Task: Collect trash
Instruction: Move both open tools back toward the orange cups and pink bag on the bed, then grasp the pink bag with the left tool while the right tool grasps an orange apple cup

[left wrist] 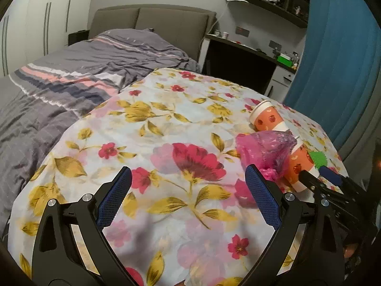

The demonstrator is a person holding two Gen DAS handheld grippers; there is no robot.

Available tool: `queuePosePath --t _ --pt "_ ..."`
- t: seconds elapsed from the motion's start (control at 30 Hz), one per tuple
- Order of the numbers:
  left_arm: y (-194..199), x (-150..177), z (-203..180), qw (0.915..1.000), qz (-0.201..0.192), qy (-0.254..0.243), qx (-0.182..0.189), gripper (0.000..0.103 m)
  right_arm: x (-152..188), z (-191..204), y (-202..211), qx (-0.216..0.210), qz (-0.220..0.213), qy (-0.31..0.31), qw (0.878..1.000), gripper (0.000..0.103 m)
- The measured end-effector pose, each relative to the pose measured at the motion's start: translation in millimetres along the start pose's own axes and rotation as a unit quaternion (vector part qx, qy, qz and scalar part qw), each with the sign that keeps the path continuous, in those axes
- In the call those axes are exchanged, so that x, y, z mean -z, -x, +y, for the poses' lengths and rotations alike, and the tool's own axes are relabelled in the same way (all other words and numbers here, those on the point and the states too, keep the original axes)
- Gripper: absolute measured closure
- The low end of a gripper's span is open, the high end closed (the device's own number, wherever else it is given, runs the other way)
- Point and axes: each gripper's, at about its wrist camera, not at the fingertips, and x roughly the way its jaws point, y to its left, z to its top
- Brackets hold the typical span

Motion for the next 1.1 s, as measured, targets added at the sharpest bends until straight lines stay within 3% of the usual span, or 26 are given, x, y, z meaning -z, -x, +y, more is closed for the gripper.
queuePosePath --t 0.17,0.2,0.47,0.73,1.0,1.07,1.1 --pt "-1.2 -0.5 -9.1 0.9998 -0.001 -0.015 0.014 0.009 -1.7 0.8 -8.3 -0.011 0.019 0.002 1.0 0.04" --pt "-1.4 -0.3 -10.9 0.9997 -0.001 -0.019 0.015 0.009 -1.4 0.8 -10.1 -0.013 0.023 0.002 1.0 0.047" --pt "-5.3 3.5 -26.2 0.9986 0.01 -0.034 0.039 0.009 0.4 -0.7 -7.4 -0.016 0.018 0.0 1.0 0.048" --pt "-24.8 9.4 -58.2 0.9944 0.048 -0.062 0.071 0.009 11.4 -19.6 38.6 -0.005 -0.018 -0.041 0.999 0.048" --pt "-55.8 10.8 -87.8 0.9914 0.08 -0.089 0.053 0.009 25.1 -43.1 92.1 0.009 -0.048 -0.075 0.996 0.048" --pt "-62.0 12.0 -89.5 0.9901 0.094 -0.092 0.05 0.014 29.4 -47.4 101.7 0.012 -0.051 -0.077 0.996 0.048" --pt "-64.9 12.4 -89.5 0.9894 0.101 -0.09 0.052 0.022 32.1 -49.8 106.0 0.017 -0.051 -0.078 0.996 0.048"
